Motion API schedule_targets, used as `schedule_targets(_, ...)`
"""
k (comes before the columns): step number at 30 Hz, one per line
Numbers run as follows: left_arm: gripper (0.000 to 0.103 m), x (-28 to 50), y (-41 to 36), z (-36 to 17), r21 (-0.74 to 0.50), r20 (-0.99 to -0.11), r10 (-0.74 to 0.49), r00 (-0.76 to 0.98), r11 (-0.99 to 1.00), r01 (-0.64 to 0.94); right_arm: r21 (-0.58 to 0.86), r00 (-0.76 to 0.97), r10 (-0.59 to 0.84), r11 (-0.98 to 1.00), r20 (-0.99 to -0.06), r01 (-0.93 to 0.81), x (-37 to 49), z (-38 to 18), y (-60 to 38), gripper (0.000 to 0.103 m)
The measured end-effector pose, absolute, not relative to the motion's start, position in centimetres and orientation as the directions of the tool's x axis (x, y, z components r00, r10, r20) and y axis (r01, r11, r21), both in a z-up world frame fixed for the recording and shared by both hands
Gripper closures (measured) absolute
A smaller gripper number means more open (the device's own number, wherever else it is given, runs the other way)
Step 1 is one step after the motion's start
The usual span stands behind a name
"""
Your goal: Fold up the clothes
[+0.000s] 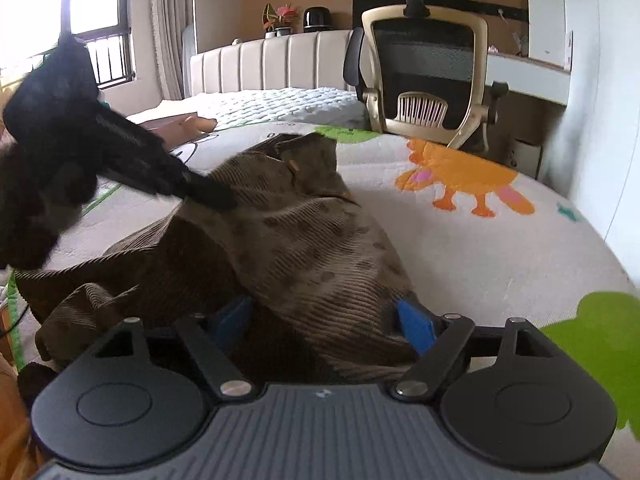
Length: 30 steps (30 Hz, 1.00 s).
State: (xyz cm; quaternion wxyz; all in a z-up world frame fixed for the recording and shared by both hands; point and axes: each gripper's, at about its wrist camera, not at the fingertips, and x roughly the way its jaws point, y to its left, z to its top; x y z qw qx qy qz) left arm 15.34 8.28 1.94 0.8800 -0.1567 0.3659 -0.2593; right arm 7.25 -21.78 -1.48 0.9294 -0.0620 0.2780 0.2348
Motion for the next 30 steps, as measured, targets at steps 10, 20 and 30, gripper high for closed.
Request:
schedule_targets(10, 0.097, 14.6, 9.5, 3.5, -0.309, -0.599, -0.410, 0.688, 0.911, 0.273, -0.128, 0.667, 0.454, 0.763, -0.591, -0.633, 4.8, 0.1, -15.4, 0.018)
schedule_targets(20, 0.049, 14.0, 9.4, 2.1, -0.468, -0.582, -0.562, 0.588, 0.822, 0.324, -0.595, 0.874, 0.062, 0.709, -0.482, -0.379, 6.4, -1.0, -17.0, 0.009)
schedule_targets(30, 0.016, 15.0, 6.6, -1.0, -0.672, -0.539, -0.725, 0.429, 0.677, 0.301, -0.552, 0.897, -0.015, 0.792, -0.443, -0.260, 7.7, -1.8, -19.6, 0.007)
